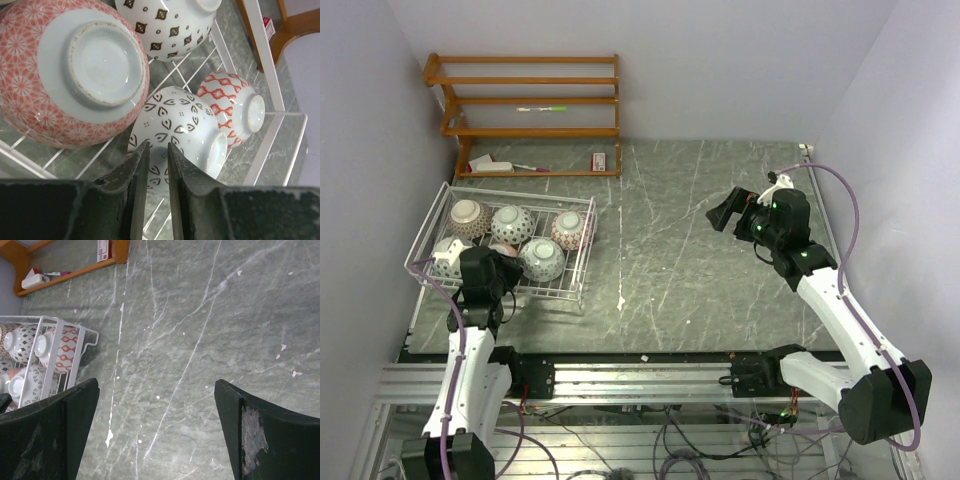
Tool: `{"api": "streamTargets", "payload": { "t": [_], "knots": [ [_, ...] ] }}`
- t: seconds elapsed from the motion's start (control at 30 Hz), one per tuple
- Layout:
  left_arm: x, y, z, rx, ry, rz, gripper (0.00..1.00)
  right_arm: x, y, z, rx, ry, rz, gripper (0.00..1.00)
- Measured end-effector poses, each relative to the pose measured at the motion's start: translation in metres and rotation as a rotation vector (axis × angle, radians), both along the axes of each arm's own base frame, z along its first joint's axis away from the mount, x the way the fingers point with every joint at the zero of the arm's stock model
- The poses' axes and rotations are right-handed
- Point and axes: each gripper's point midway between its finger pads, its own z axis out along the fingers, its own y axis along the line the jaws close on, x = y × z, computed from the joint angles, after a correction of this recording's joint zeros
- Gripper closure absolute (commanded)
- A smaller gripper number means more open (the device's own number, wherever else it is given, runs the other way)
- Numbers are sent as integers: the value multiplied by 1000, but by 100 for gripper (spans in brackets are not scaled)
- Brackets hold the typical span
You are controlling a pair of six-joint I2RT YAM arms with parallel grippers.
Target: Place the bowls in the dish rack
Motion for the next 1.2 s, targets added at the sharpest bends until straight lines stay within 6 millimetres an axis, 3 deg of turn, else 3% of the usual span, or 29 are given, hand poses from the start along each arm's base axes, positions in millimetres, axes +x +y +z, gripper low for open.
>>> {"api": "streamTargets", "payload": {
  "t": [0.17,0.23,0.33,0.4,0.53,0.8,0.9,1.07,1.2],
  "knots": [
    [-11,-2,7,5,48,-8,50,1,0,-3,-2,11,1,0],
    [-16,-1,13,18,72,-13,38,1,1,-4,-3,13,2,0],
    [-18,1,32,49,69,-27,9,1,1,-5,-3,15,2,0],
    [-16,2,47,71,42,-39,1,1,1,-5,-3,17,3,0],
    [-12,3,61,125,21,-79,1,2,2,-8,-2,24,8,0],
    [-6,-7,41,178,130,-183,1,0,4,-8,4,27,21,0],
    [2,-21,54,231,127,-231,1,0,5,-7,8,27,20,0],
    [18,-60,82,328,73,-323,1,0,5,-7,14,30,20,0],
    [24,-78,73,409,112,-346,1,-1,5,-5,14,25,20,0]
  ]
}}
